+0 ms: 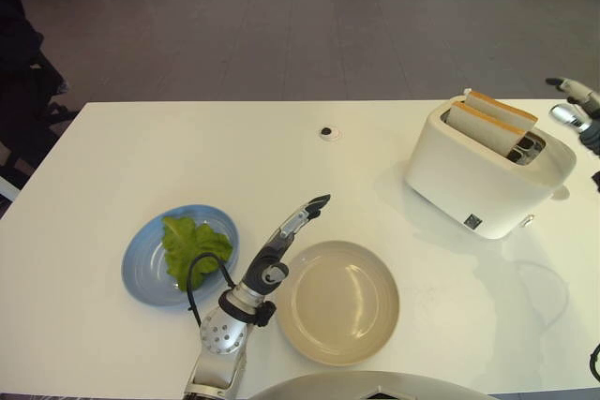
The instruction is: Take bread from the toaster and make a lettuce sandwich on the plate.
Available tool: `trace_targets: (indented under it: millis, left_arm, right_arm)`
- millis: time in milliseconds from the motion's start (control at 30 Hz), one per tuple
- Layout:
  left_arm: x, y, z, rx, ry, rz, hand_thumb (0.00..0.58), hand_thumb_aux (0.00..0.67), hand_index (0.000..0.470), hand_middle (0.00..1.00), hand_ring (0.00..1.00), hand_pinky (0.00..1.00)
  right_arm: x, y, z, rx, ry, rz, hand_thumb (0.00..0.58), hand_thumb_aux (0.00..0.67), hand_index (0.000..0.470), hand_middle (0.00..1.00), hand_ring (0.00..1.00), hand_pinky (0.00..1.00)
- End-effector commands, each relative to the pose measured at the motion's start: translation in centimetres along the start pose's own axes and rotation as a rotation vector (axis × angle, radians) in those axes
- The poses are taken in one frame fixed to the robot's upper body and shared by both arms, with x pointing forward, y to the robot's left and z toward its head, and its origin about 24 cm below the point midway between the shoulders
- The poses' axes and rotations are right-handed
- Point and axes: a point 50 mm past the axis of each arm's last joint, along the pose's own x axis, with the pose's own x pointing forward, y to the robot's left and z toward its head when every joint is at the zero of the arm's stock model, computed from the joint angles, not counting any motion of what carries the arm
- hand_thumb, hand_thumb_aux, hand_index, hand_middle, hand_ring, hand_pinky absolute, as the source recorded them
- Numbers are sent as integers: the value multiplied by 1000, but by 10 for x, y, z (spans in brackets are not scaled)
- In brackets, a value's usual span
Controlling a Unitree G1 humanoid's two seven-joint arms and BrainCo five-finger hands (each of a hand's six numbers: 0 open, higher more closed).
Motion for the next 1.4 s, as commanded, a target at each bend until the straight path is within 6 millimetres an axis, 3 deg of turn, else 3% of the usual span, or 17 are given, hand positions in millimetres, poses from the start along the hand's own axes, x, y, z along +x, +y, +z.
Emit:
trace_targets:
  millis: [33,67,100,133,167,367,433,533,567,600,633,833,933,1067,1167,1233,1400]
  left_arm:
    - [-1,-2,-2,-2,13,-11,0,0,0,0,0,0]
    - [-1,-2,-2,-3,13,-13,0,0,0,0,0,0]
    - [-1,-2,-2,-3,13,-13,0,0,0,0,0,0]
    - [-1,-3,-2,-3,12,-13,0,0,0,0,0,0]
    - [-1,-3,-2,-2,12,-14,0,0,0,0,0,0]
    - [0,-3,-2,-3,13,-17,0,0,0,0,0,0]
    - [0,-3,-2,-4,13,-18,0,0,0,0,0,0]
    - [0,-3,-2,-4,13,-19,0,0,0,0,0,0]
    - [-1,-3,-2,-3,13,-18,0,0,0,0,0,0]
    - [-1,-3,-2,-3,14,-18,0,0,0,0,0,0]
    - [-1,-3,-2,-2,14,-17,0,0,0,0,0,0]
    - [-1,-2,-2,2,15,-14,0,0,0,0,0,0]
    - [-1,-2,-2,2,14,-13,0,0,0,0,0,0]
    - [-2,-1,-2,4,15,-3,0,0,0,0,0,0]
    - [-2,-1,-2,6,15,4,0,0,0,0,0,0]
    - [-1,-1,-3,7,14,6,0,0,0,0,0,0]
    - [0,2,-4,13,12,10,0,0,0,0,0,0]
  right_arm:
    - [7,-4,-6,-20,43,-26,0,0,0,0,0,0]
    - [7,-3,-6,-21,40,-20,0,0,0,0,0,0]
    - [8,-1,-6,-24,31,-8,209,134,94,0,0,0]
    - [8,3,-4,-27,14,11,379,276,194,0,0,0]
    - [9,7,-2,-30,-1,27,438,339,238,0,0,0]
    - [11,18,9,-28,-71,70,456,360,253,0,0,0]
    - [12,17,11,-25,-81,67,491,407,286,0,0,0]
    - [13,18,14,-12,-102,71,487,402,282,0,0,0]
    - [13,18,15,-7,-109,72,501,423,297,0,0,0]
    - [13,18,16,-2,-115,70,571,586,411,0,0,0]
    - [14,18,17,3,-120,68,580,670,470,0,0,0]
    - [17,9,18,96,-122,15,580,670,470,0,0,0]
    - [18,-10,21,227,-141,-55,580,670,470,0,0,0]
    - [18,-68,38,474,-266,-155,580,670,470,0,0,0]
    - [9,-88,62,638,-413,-51,580,670,470,0,0,0]
    - [0,-75,80,759,-475,129,580,670,470,0,0,0]
    - [-33,0,118,962,-453,664,580,670,470,0,0,0]
